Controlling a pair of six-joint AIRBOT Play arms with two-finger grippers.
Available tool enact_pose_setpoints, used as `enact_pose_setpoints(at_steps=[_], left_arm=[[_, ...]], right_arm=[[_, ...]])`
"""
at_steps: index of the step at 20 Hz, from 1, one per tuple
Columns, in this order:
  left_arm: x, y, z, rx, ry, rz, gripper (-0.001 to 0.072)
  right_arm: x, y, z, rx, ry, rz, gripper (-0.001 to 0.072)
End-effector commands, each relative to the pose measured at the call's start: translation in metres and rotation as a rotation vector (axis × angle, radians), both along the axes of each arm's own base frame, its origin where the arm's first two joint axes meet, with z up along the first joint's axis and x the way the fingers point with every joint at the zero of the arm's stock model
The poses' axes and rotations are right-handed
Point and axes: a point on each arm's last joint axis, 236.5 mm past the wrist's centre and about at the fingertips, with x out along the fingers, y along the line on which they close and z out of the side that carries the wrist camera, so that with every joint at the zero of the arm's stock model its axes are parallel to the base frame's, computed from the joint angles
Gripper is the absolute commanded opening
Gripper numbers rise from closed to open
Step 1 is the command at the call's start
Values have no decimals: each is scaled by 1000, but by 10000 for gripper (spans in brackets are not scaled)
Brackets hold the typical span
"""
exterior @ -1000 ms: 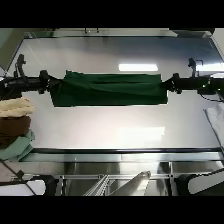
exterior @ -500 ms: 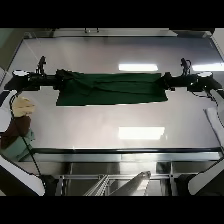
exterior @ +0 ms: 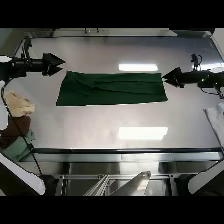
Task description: Fold the shirts.
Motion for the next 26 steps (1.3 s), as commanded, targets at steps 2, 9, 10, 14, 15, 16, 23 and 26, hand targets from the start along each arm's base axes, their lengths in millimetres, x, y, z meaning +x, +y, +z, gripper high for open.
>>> enact_pose_setpoints(at_steps=[2, 9, 10, 14, 15, 16, 23, 26], left_arm=[[-20, -14, 10, -42, 75, -77, 563], [-46, -73, -43, -56, 174, -166, 464], [-47, -80, -39, -57, 165, -180, 444], [-40, -94, -6, -38, 77, -233, 145], [-39, -99, 5, -35, 56, -245, 145], [-37, -102, 15, -31, 34, -253, 144], [-41, -119, 36, -21, -10, -308, 144], [-48, -130, 22, -31, 30, -318, 144]], right_arm=[[-2, -12, -7, -4, 56, -40, 649], [-10, -19, -44, 19, 182, -84, 553], [-12, -11, -50, 23, 197, -67, 553], [-15, 11, -71, 44, 257, -40, 553], [-16, 18, -73, 59, 268, -24, 553], [-16, 24, -73, 79, 270, -10, 553], [5, -9, -40, 56, 175, -20, 543], [3, -4, -45, 60, 187, -7, 543]])
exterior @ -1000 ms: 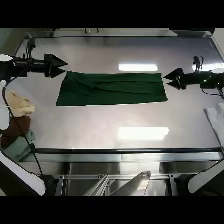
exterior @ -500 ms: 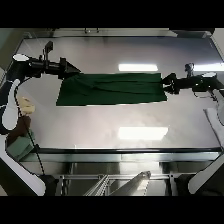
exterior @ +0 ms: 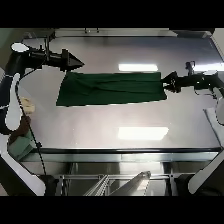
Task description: Fold the shirts.
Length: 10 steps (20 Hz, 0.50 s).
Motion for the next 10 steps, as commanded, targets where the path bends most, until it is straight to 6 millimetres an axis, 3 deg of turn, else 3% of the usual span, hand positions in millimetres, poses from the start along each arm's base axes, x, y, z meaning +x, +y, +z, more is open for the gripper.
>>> enact_pose_setpoints(at_steps=[1, 5, 6, 8, 10], left_arm=[[-6, -13, -12, -2, 34, -15, 145], [-14, -27, -18, 3, 49, -43, 144], [-15, -31, -17, 4, 48, -51, 145], [-17, -37, -17, 3, 48, -62, 144], [-20, -41, -17, 4, 48, -72, 144]], right_arm=[[0, 12, 1, 27, 2, 28, 543], [-8, 63, -7, 31, 12, 131, 533], [-10, 72, -8, 30, 10, 150, 445], [-7, 82, -6, 31, -2, 153, 135], [5, 80, 5, 47, -37, 122, 66]])
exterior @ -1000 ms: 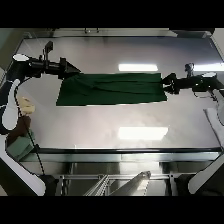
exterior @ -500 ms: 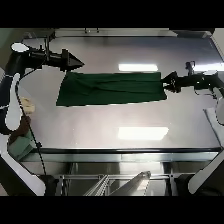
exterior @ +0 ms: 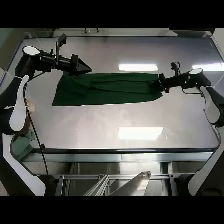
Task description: Fold the shirts.
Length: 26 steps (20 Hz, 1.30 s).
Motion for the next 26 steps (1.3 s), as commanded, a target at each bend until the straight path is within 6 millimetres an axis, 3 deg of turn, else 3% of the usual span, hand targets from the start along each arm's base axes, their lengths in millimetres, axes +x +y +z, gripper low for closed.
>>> enact_pose_setpoints(at_steps=[1, 5, 8, 13, 16, 17, 18, 21, 23, 26], left_arm=[[-4, -8, -1, 2, 3, -17, 145], [-10, -22, -3, 10, 3, -46, 144], [-22, -34, -23, 105, 0, -98, 144], [-28, -59, -39, 191, -37, -134, 143], [-36, -77, -44, 215, -55, -163, 132], [-39, -81, -44, 215, -54, -175, 12], [-43, -85, -43, 212, -51, -186, 2], [-51, -85, -44, 212, -20, -211, 2], [-53, -84, -47, 214, 10, -200, 1], [-34, -92, -64, 220, -7, -97, 4]], right_arm=[[18, 8, 21, 43, -58, -31, 15], [18, 10, 73, 95, -120, 29, 15], [0, -1, 89, 71, -81, 64, 15], [-75, -26, 52, -103, 195, 242, 15], [-81, -11, 50, -21, 192, 239, 13], [-83, -8, 50, 0, 175, 221, 13], [-88, -2, 52, 24, 148, 212, 13], [-127, 4, 42, 6, 108, 178, 13], [-147, -8, 31, -35, 93, 94, 13], [-143, -31, 33, -24, 83, 12, 13]])
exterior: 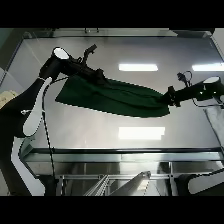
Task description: Fold the shirts.
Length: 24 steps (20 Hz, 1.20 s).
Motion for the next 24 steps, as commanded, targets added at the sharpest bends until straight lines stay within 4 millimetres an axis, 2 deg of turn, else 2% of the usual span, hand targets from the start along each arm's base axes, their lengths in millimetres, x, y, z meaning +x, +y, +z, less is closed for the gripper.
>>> enact_pose_setpoints(at_steps=[1, 5, 8, 9, 10, 11, 13, 14, 15, 16, 18, 19, 20, 22, 23, 24], left_arm=[[14, -8, -21, 11, -12, 91, 7], [-13, -38, -66, 41, 77, 41, 7], [-27, -61, -83, 51, 127, 10, 8], [-30, -68, -82, 43, 132, -13, 10], [-33, -74, -72, 17, 140, -35, 16], [-32, -77, -50, -36, 140, -59, 18], [-25, -68, 10, -153, 117, -99, 19], [-20, -52, 47, -215, 95, -106, 18], [-17, -32, 83, -275, 75, -94, 18], [-13, -8, 113, -322, 48, -63, 18], [-7, 47, 160, -364, -35, 17, 18], [-10, 76, 180, -362, -85, 51, 18], [-12, 104, 198, -358, -133, 97, 18], [-16, 152, 229, -348, -222, 205, 18], [-18, 175, 242, -340, -262, 258, 18], [-23, 193, 253, -333, -294, 295, 19]], right_arm=[[-1, -19, 0, -2, -48, -94, 13], [-15, -20, 14, 50, -24, -54, 14], [-14, -27, 37, 59, -56, -82, 19], [-10, -20, 50, 76, -88, -84, 24], [-6, -10, 63, 92, -127, -79, 89], [3, 8, 82, 132, -185, -70, 133], [31, 70, 149, 297, -425, -24, 133], [43, 104, 180, 351, -545, -2, 135], [56, 142, 200, 344, -652, 19, 136], [70, 179, 209, 304, -723, 26, 135], [90, 267, 217, 255, -851, 50, 134], [93, 315, 213, 259, -881, 68, 130], [94, 360, 204, 279, -898, 93, 130], [91, 425, 179, 335, -916, 154, 145], [89, 448, 161, 383, -883, 150, 402], [84, 460, 143, 448, -796, 114, 720]])
